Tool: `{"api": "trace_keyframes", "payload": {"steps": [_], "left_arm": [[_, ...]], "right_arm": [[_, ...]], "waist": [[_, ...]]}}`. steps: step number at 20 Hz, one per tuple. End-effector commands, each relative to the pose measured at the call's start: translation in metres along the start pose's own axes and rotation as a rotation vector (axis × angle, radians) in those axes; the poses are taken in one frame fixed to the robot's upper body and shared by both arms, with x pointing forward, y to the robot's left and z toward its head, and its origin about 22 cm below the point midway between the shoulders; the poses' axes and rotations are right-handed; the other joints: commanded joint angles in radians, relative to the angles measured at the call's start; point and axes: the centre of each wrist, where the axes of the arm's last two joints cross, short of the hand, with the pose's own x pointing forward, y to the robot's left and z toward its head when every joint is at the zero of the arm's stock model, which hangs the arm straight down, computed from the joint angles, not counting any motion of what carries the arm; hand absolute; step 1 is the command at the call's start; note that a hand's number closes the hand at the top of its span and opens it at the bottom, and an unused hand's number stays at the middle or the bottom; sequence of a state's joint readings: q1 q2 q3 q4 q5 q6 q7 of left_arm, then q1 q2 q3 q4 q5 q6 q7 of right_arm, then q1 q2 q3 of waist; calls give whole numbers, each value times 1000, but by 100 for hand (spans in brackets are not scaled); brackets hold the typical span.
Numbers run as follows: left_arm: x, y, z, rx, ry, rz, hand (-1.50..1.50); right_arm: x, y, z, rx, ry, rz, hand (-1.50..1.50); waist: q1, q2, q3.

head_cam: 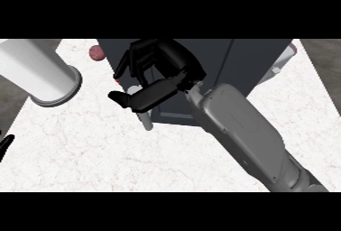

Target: Pick up the bottled water, place it into the cabinet and close the cabinet

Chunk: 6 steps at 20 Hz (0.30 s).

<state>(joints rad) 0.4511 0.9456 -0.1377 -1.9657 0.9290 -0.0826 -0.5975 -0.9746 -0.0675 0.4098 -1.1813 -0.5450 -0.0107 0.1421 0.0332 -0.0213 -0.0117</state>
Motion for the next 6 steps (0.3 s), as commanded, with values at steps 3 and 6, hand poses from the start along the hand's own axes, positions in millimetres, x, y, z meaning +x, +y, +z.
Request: {"api": "trace_keyframes", "payload": {"steps": [3, 6], "left_arm": [[-6, -5, -1, -8, 8, 11, -150], [0, -10, -7, -32, -1, 10, -150]], "right_arm": [[18, -61, 3, -249, -26, 85, -150], [13, -52, -4, -244, -13, 64, -150]], "waist": [[-18, 28, 11], [-13, 27, 12]]}}
